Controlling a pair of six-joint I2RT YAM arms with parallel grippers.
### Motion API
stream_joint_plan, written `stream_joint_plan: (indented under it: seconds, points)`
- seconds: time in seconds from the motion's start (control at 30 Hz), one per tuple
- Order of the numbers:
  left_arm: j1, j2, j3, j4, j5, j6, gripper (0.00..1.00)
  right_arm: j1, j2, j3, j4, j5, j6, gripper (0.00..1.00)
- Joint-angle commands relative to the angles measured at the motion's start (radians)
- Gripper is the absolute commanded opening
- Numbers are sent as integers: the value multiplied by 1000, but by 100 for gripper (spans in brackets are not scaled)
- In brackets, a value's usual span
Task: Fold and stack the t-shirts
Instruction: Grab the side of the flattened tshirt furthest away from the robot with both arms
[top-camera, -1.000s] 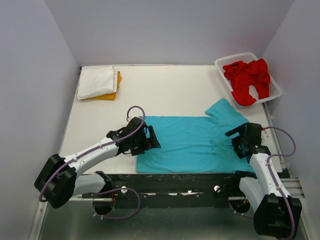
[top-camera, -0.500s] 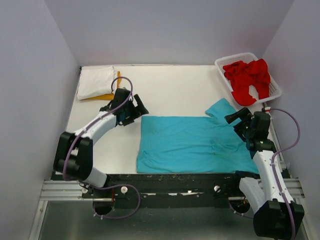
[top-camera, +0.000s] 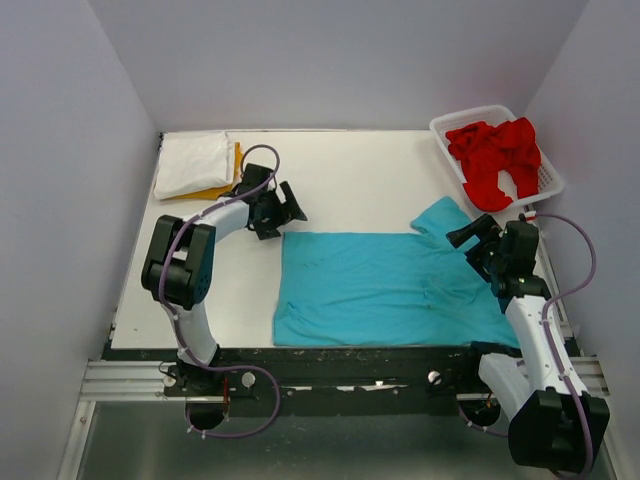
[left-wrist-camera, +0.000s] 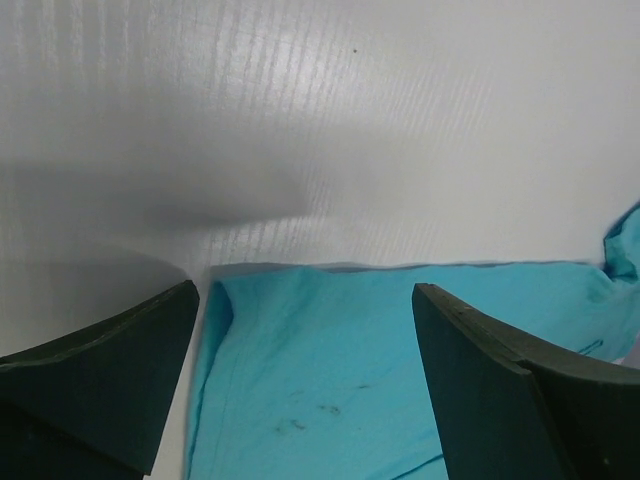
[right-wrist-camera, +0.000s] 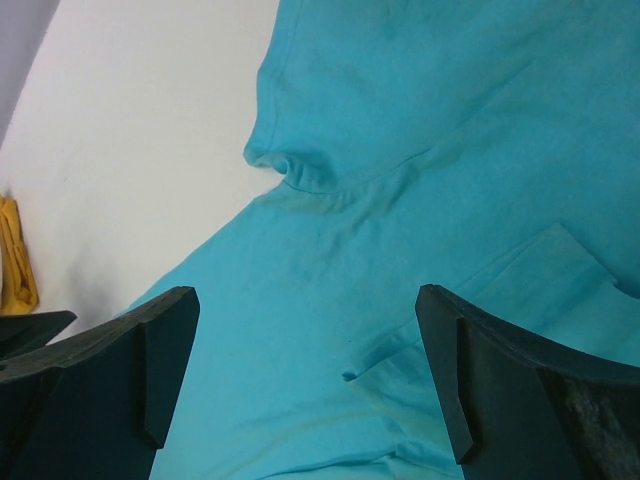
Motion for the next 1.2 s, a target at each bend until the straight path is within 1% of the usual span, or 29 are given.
stream_joint_plan:
  seconds: [0.0, 0.1, 0.13, 0.23, 0.3, 0.33, 0.5, 0.6, 0.67, 0.77, 0.83, 0.9, 0.97, 1.17]
  points:
    - [2, 31, -34, 28, 104, -9, 84, -6, 7, 2, 40, -32, -11, 100]
    - [-8, 35, -24, 16, 108, -2, 70, -4, 14, 1, 43, -29, -13, 100]
    - [-12, 38, -18, 6, 108, 2, 62, -5, 17, 3, 43, -27, -13, 100]
    - [-18, 45, 7, -39, 91, 6, 36, -6, 22, 9, 43, -26, -14, 100]
    - [-18, 48, 22, -63, 69, 9, 16, -6, 24, 13, 43, -26, -16, 100]
    - [-18, 54, 31, -78, 58, 11, 0, -5, 24, 14, 43, -25, -19, 100]
    - [-18, 60, 52, -106, 35, 31, 0, -4, 28, 20, 32, -13, -43, 100]
    - [-17, 49, 69, -150, -7, 48, 0, -5, 39, 37, 12, 11, -89, 100]
    - [-17, 28, 72, -164, -45, 54, 0, -6, 61, 64, -10, 21, -120, 100]
    - [-8, 11, 101, -186, -79, 75, 0, 17, 116, 102, -17, -5, -134, 100]
    - [4, 21, 135, -207, -90, 87, 0, 103, 161, 134, -15, 62, -134, 100]
    - [22, 37, 163, -226, -88, 99, 0, 230, 217, 186, -20, 196, -138, 100]
    - [36, 49, 181, -239, -79, 108, 0, 307, 305, 260, -32, 288, -134, 100]
    - [73, 64, 189, -231, -37, 130, 0, 361, 543, 511, -67, 440, -129, 99]
